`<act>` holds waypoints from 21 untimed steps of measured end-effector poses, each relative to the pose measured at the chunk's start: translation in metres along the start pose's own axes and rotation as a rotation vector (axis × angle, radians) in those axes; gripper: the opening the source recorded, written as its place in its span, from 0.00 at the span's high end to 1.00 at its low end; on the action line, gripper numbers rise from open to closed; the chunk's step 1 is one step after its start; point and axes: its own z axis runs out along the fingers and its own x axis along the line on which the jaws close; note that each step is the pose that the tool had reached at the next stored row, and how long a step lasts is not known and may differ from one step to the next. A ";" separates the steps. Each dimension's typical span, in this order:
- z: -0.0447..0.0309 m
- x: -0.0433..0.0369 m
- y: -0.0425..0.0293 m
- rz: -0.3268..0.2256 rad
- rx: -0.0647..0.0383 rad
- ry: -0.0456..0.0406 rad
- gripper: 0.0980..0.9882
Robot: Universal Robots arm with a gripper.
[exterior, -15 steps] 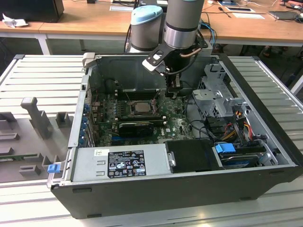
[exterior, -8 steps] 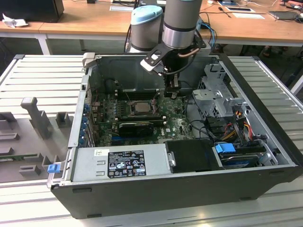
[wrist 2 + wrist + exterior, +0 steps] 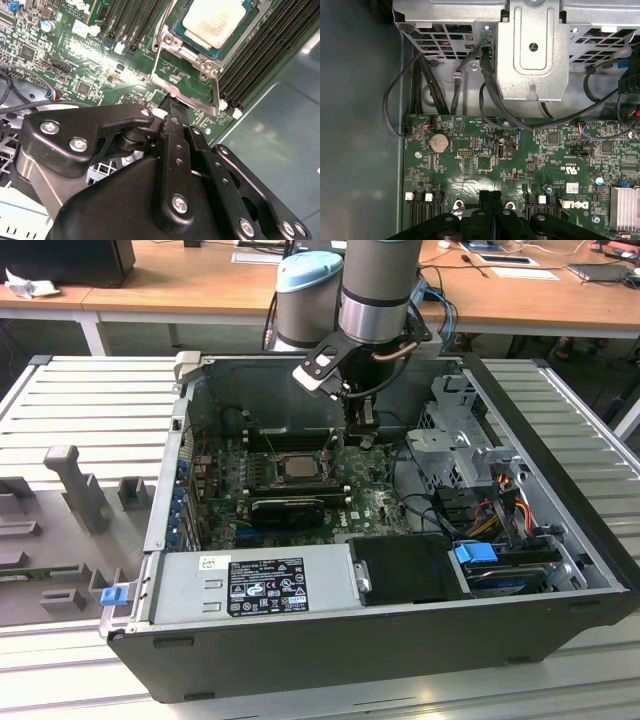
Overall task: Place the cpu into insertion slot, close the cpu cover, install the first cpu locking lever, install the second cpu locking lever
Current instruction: 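Close the cpu cover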
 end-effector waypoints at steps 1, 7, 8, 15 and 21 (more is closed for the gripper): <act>0.0000 0.0000 -0.0005 0.000 0.000 0.0000 0.99; 0.0000 0.0001 -0.0027 0.000 0.000 0.0000 0.99; -0.0001 0.0001 -0.0029 0.000 0.000 0.0000 0.99; -0.0001 0.0001 -0.0048 0.000 0.000 0.0000 0.99; -0.0001 0.0002 -0.0063 0.000 0.000 0.0000 0.99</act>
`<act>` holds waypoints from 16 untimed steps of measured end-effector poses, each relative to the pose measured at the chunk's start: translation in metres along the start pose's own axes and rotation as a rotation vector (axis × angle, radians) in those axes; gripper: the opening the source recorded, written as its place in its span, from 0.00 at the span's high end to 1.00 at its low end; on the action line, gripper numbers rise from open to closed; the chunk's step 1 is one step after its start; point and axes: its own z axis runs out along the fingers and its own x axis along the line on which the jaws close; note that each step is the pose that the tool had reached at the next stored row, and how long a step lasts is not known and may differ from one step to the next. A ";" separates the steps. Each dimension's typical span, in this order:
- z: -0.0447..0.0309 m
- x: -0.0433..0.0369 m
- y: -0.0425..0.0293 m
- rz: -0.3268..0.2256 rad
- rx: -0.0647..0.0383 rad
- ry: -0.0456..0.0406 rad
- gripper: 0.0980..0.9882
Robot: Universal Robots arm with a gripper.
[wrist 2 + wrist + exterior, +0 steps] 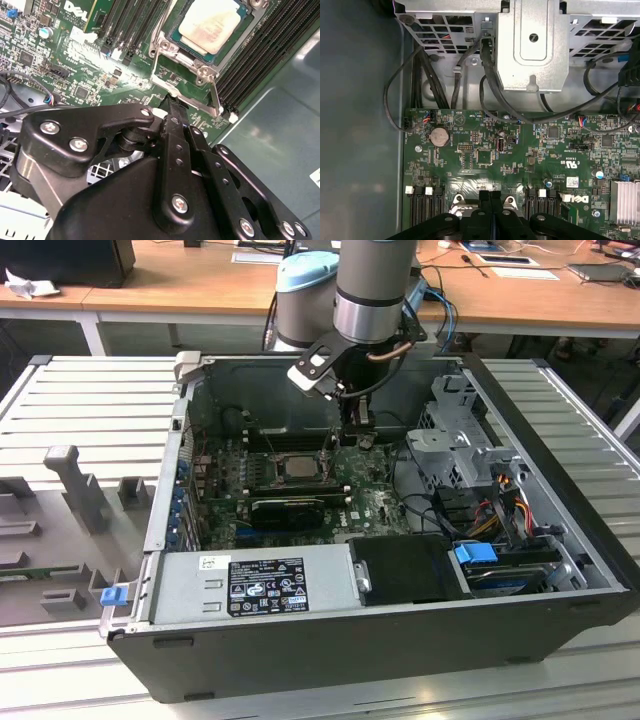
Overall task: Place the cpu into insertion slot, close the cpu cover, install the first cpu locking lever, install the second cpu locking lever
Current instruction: 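Close the cpu cover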
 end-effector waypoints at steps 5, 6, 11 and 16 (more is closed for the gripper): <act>0.0000 0.0000 -0.0009 0.000 0.000 0.0000 0.99; 0.0000 0.0000 -0.0012 0.000 0.000 0.0000 0.99; -0.0001 0.0000 -0.0020 0.000 0.000 -0.0001 0.99; -0.0001 0.0001 -0.0030 0.000 0.000 -0.0001 0.99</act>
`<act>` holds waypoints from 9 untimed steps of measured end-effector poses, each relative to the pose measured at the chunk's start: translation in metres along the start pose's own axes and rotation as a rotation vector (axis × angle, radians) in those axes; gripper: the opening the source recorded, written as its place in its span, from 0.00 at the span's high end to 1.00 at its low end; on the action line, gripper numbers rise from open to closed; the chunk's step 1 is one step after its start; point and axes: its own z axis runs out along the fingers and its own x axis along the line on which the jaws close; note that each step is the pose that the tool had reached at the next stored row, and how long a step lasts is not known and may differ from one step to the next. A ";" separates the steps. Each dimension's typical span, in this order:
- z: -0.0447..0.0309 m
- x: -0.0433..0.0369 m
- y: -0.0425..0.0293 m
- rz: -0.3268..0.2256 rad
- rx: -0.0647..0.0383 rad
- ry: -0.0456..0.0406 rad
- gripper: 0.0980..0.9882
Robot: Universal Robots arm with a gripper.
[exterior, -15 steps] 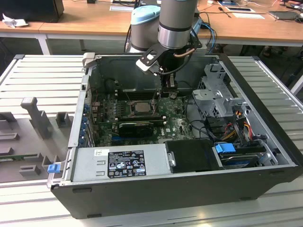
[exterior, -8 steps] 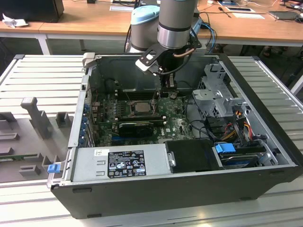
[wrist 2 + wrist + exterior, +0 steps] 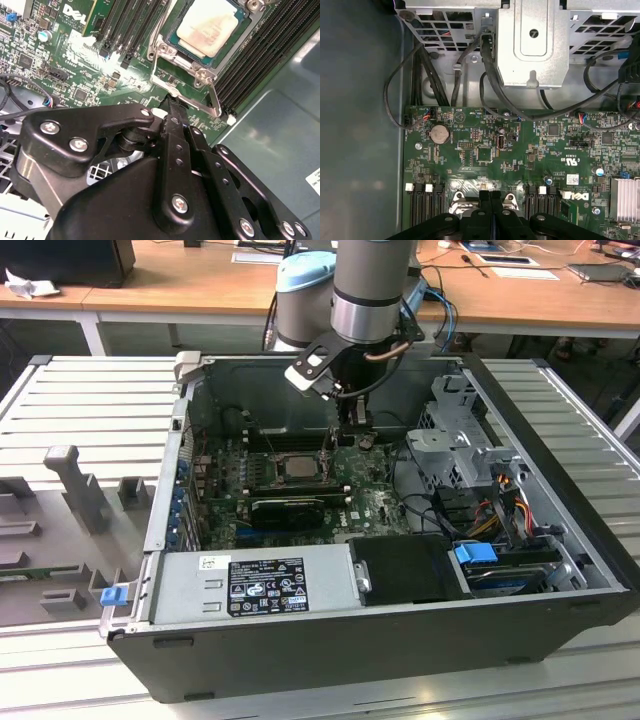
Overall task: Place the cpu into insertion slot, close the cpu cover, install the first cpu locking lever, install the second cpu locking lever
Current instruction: 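Close the cpu cover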
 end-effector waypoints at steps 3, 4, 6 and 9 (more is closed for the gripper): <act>0.0000 0.0000 -0.0007 0.000 0.000 0.0000 0.99; 0.0000 0.0000 -0.0010 0.000 0.000 0.0000 0.99; 0.0000 0.0000 -0.0016 0.000 0.000 0.0000 0.99; 0.0000 0.0001 -0.0022 0.000 0.000 0.0000 0.99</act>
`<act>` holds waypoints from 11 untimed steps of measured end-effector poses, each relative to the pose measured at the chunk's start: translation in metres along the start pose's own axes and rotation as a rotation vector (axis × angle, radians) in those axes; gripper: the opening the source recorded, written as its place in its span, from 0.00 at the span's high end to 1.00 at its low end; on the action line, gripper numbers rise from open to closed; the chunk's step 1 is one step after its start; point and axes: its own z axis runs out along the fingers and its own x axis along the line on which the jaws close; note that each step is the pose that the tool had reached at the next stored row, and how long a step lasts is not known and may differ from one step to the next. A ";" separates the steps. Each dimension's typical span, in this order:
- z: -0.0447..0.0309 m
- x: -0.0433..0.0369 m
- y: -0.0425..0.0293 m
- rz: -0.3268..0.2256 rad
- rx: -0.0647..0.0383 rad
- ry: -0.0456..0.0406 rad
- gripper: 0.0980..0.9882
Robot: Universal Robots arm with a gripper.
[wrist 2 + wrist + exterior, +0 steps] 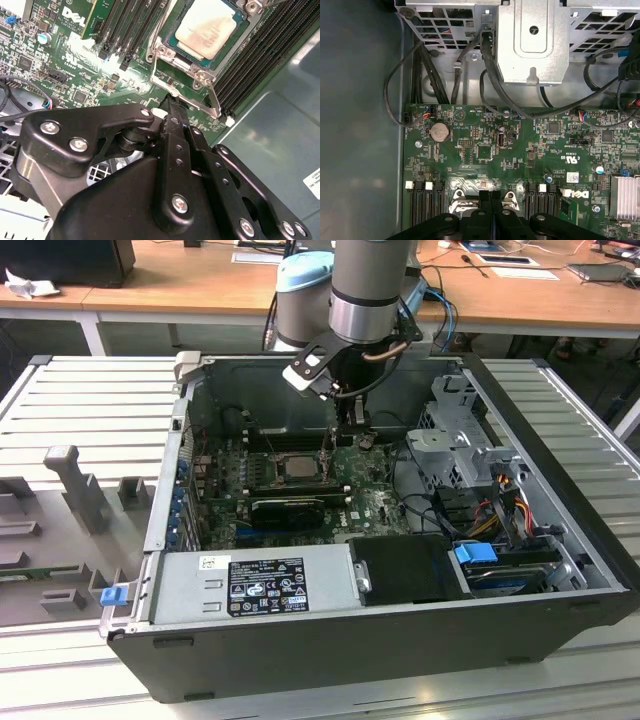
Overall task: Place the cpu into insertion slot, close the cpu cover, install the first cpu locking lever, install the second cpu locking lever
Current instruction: 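Close the cpu cover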
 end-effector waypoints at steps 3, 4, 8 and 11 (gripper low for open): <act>0.0000 0.0000 -0.0009 0.000 0.000 0.0000 0.99; 0.0000 0.0000 -0.0011 0.000 0.000 0.0000 0.99; 0.0000 0.0001 -0.0021 0.000 0.000 0.0000 0.99; -0.0001 0.0001 -0.0028 0.000 0.000 0.0000 0.99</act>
